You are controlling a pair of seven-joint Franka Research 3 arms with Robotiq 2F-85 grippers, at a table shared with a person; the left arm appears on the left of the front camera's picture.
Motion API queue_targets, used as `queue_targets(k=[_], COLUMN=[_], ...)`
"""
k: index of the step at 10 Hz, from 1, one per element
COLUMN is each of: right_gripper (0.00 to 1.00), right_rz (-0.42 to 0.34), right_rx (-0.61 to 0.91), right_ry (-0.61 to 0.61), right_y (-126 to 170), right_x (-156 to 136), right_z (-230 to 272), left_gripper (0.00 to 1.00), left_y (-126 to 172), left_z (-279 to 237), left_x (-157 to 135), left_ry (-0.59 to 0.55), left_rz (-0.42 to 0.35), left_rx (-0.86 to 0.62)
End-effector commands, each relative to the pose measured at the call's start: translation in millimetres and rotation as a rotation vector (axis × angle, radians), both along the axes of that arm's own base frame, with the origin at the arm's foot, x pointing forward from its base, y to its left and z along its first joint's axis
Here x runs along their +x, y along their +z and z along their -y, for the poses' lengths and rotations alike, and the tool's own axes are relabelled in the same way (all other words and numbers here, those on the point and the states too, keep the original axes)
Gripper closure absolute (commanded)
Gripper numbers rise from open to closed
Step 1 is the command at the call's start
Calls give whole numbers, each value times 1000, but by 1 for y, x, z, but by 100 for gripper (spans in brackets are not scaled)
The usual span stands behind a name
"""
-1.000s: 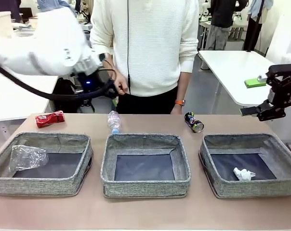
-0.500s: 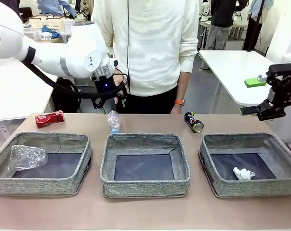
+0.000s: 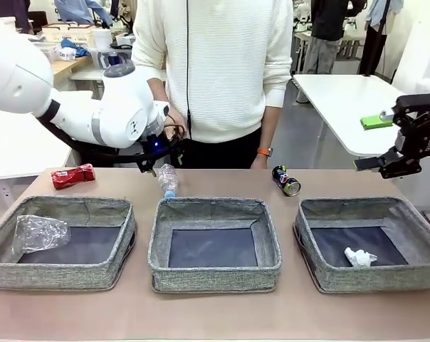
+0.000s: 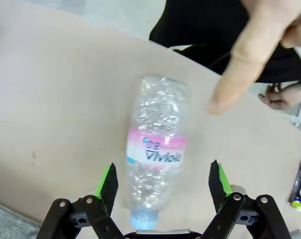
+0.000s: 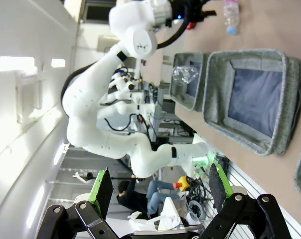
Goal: Sort the waste into the appropriate baskets.
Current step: Pick up the waste item pointed out by the person.
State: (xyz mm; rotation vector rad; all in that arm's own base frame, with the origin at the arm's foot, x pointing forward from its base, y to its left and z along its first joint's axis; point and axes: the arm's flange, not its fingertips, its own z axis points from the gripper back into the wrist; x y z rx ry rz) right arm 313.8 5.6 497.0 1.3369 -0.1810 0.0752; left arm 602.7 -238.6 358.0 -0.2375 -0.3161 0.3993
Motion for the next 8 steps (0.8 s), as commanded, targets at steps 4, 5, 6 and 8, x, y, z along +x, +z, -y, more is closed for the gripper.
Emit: queue_targets(k=[4, 5, 6, 8], right_gripper=[0, 0, 0, 0], right_rz=[16, 16, 16, 16], right_rx=[20, 20, 20, 20], right_ry=[-1, -1, -1, -1], right_y=[2, 2, 2, 2], right_x=[1, 1, 1, 1], right_z=[-1, -1, -1, -1], left_gripper=[7, 7, 7, 7], left_y=[-35, -38, -39, -39], left_z=[2, 2, 3, 5], left_x=[3, 4, 5, 5], left_ry=[-110, -117, -126, -137], left_rz=[1, -2, -4, -2], left_rx=[101, 101, 108, 114])
